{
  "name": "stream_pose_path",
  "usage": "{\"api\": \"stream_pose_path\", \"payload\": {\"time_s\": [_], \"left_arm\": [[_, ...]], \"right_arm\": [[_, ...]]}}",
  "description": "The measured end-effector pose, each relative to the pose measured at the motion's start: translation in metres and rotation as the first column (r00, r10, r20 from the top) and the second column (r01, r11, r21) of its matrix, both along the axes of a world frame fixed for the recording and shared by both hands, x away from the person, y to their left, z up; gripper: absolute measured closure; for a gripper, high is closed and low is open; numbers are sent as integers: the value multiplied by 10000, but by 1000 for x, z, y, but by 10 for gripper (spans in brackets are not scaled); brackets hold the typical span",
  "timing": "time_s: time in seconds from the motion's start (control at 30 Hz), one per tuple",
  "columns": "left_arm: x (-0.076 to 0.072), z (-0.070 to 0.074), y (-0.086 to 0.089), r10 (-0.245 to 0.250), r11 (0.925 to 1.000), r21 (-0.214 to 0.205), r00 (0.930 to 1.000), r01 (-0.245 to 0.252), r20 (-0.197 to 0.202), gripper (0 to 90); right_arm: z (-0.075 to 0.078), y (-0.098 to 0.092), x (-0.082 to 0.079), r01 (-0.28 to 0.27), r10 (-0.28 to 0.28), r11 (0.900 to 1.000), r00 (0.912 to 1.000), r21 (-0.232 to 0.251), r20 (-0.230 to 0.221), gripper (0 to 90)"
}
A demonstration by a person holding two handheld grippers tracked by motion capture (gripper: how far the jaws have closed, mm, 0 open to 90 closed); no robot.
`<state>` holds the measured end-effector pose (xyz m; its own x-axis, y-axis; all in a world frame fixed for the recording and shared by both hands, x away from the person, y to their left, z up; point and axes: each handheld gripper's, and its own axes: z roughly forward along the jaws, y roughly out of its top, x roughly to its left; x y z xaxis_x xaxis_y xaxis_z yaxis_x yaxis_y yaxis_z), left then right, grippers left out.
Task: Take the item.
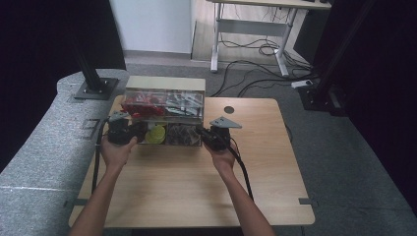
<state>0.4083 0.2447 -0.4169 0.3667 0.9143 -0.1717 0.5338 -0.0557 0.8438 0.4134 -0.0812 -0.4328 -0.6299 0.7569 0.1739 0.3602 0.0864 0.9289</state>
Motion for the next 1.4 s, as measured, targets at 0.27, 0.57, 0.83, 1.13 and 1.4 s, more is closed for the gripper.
{"api": "stream_pose_path", "payload": {"time_s": [0.27,0.57,0.83,1.13,1.4], "left_arm": [[-1,1,0,20,10000,-4,10000,-20,-5,896],[0,1,0,11,10000,-9,10000,-11,-8,896],[-1,1,-1,-4,10000,11,10000,4,0,895],[0,0,-2,-20,10000,34,10000,20,0,896],[-1,3,-6,-102,9999,126,9999,102,22,895]], "right_arm": [[8,-7,-4,51,-51,10000,9999,-23,154,889],[8,-15,-7,81,-82,10000,9998,45,174,889],[6,-27,-10,203,-204,9997,9997,105,148,889],[7,-48,-14,468,-475,9985,9986,287,237,889],[8,-60,-16,628,-637,9975,9976,311,284,889]]}}
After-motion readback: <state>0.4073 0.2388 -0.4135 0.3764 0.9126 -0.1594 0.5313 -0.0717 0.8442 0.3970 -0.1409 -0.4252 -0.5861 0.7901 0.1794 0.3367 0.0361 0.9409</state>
